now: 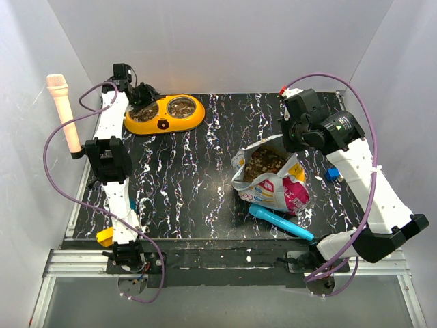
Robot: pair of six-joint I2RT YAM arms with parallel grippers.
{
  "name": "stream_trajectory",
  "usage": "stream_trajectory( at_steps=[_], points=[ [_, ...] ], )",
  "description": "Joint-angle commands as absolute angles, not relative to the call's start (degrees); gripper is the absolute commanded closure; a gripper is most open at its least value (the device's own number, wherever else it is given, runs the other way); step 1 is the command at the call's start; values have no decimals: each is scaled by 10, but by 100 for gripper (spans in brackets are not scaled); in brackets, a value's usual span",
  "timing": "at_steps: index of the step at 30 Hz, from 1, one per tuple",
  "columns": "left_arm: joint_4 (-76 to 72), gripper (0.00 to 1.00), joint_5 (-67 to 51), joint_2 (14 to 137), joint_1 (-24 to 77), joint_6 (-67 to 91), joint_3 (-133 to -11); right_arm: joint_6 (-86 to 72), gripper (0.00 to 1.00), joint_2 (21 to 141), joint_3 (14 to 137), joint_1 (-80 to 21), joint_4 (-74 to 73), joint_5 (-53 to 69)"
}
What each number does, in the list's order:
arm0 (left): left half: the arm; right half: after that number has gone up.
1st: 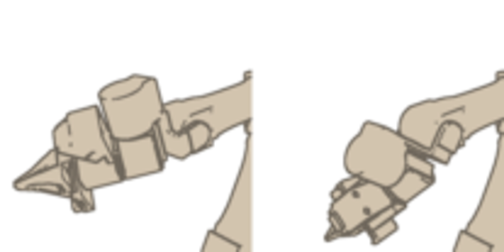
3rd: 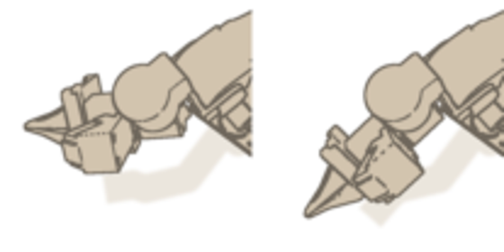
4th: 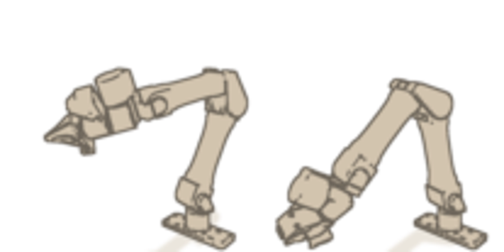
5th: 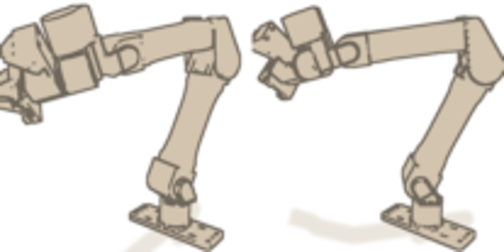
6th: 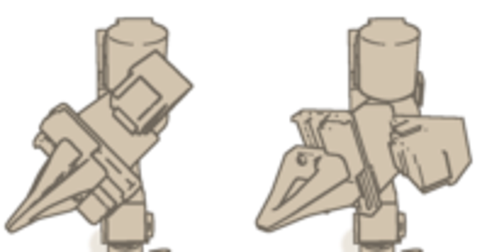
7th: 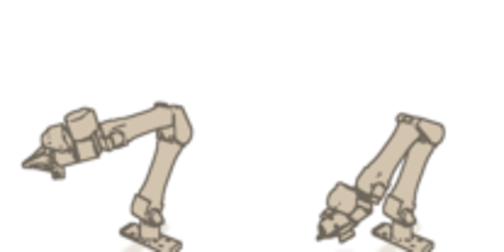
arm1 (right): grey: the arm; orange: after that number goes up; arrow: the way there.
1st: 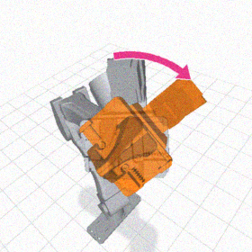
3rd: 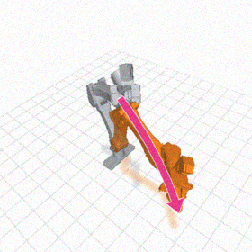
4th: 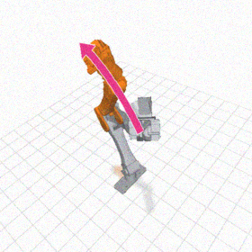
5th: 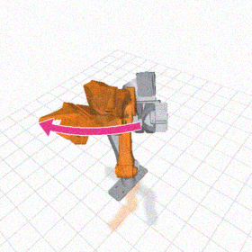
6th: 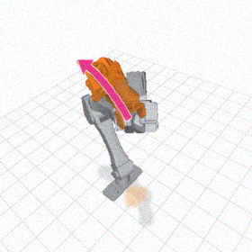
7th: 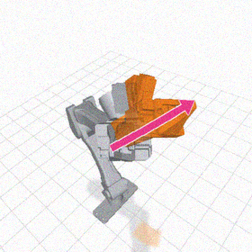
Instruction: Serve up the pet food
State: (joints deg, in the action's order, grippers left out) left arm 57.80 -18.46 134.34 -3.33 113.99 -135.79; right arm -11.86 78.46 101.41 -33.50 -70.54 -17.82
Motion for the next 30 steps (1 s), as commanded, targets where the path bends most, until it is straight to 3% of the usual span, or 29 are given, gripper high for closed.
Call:
stream_trajectory(
  at_steps=[1, 4, 14, 26, 30],
  points=[
    [564, 100, -195, 1294, -35, 1515, -1280, -116, 99, 742, 1075, -331, -625, -211],
    [555, 100, -193, 1282, -35, 1515, -1264, -117, 99, 740, 1074, -331, -625, -213],
    [568, 100, -193, 1332, -36, 1508, -1381, -118, 99, 743, 1073, -331, -622, -205],
    [504, 100, -192, 1236, -33, 1420, -1239, -119, 99, 743, 1066, -331, -619, -195],
    [405, 100, -157, 1170, -34, 1425, -1117, -124, 99, 743, 1070, -332, -620, -185]
  ],
)
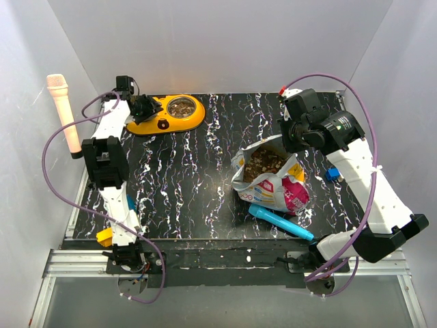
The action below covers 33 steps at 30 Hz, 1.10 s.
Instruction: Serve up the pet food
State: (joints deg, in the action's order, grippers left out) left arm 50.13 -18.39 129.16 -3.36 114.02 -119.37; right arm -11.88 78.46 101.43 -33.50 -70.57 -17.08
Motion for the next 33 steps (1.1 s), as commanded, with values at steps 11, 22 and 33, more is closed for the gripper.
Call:
stream_trajectory(
  at_steps=[11, 22, 33],
  points=[
    [312, 100, -205, 1148, -36, 1361, -1087, -124, 99, 733, 1063, -334, -617, -183],
    [332, 100, -289, 1072, 10, 1166, -1004, -122, 99, 744, 1063, -338, -610, -178],
    [266, 100, -345, 854, 76, 988, -775, -112, 99, 737, 1048, -338, -606, -195]
  ],
)
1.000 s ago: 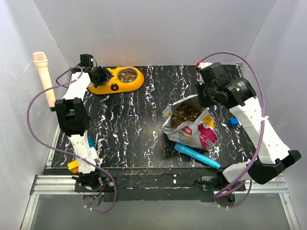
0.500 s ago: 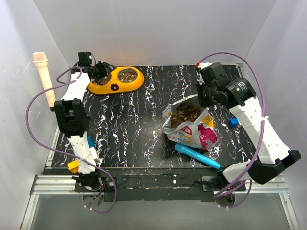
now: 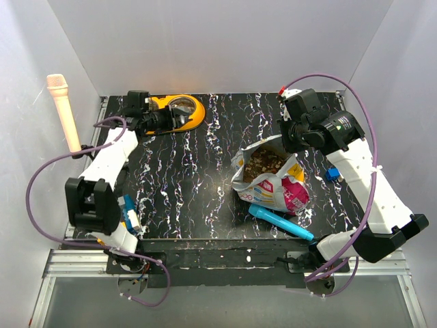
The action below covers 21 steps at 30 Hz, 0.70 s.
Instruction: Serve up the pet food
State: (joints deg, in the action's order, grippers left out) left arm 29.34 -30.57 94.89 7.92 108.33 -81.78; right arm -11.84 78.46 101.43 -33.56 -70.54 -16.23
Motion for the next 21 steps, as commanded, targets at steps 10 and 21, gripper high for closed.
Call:
stream_trajectory(
  at_steps=[10, 21],
  points=[
    [423, 100, -473, 727, 141, 733, -759, -97, 99, 757, 1055, -338, -590, -211],
    [630, 100, -627, 727, 230, 503, -850, -85, 99, 788, 1105, -338, -597, -223]
  ],
)
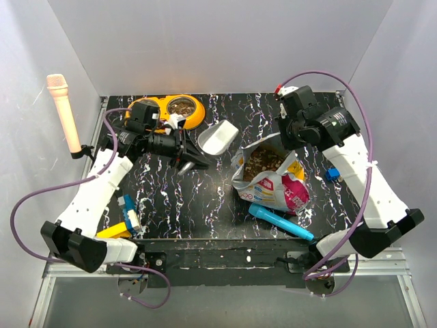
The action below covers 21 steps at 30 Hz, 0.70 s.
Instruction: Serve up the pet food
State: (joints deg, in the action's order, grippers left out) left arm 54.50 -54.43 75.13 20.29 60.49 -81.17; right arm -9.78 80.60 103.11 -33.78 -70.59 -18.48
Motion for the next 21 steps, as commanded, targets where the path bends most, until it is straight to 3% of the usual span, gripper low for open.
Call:
stream_trajectory(
  at_steps=[1, 10, 14, 21],
  points=[
    [641, 100, -634, 720, 235, 497, -851, -85, 99, 790, 1111, -338, -599, -226],
    [641, 100, -624, 701, 340, 520, -818, -99, 99, 821, 1176, -338, -603, -209],
    [610, 100, -585, 757, 418, 550, -826, -104, 99, 823, 1186, -344, -598, -179],
    [575, 100, -525, 862, 427, 549, -885, -93, 99, 783, 1131, -367, -559, -153]
  ],
)
